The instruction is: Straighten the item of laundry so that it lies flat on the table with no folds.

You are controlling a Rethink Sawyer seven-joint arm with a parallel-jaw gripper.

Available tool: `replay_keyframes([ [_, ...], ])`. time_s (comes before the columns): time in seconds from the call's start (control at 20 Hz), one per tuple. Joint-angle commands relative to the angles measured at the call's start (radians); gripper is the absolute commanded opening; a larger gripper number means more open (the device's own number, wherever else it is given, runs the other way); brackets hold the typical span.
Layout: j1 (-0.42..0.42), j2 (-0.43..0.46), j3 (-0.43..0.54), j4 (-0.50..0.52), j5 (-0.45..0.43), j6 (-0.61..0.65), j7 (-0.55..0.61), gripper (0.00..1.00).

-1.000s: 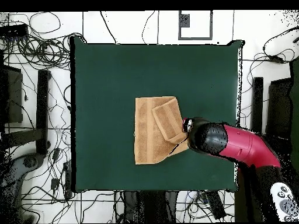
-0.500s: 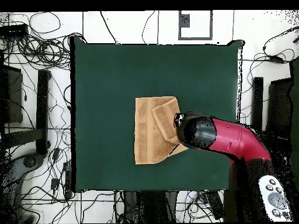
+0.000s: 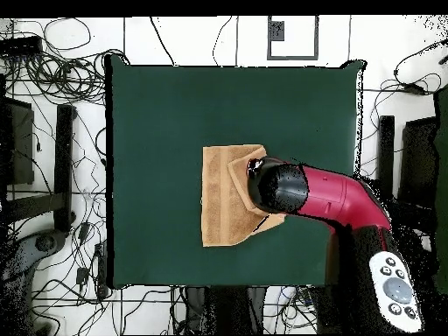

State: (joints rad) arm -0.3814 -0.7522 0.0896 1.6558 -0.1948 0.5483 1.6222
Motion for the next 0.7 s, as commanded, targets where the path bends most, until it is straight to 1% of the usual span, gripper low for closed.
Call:
replay_keyframes([
  [0.05, 0.06, 0.131, 0.029, -0.035, 0.046, 0.081, 0.167, 1.0],
  [0.35, 0.078, 0.159, 0.014, -0.054, 0.054, 0.078, 0.174, 1.0],
  [0.7, 0.084, 0.179, -0.007, -0.063, 0.042, 0.082, 0.161, 1.0],
])
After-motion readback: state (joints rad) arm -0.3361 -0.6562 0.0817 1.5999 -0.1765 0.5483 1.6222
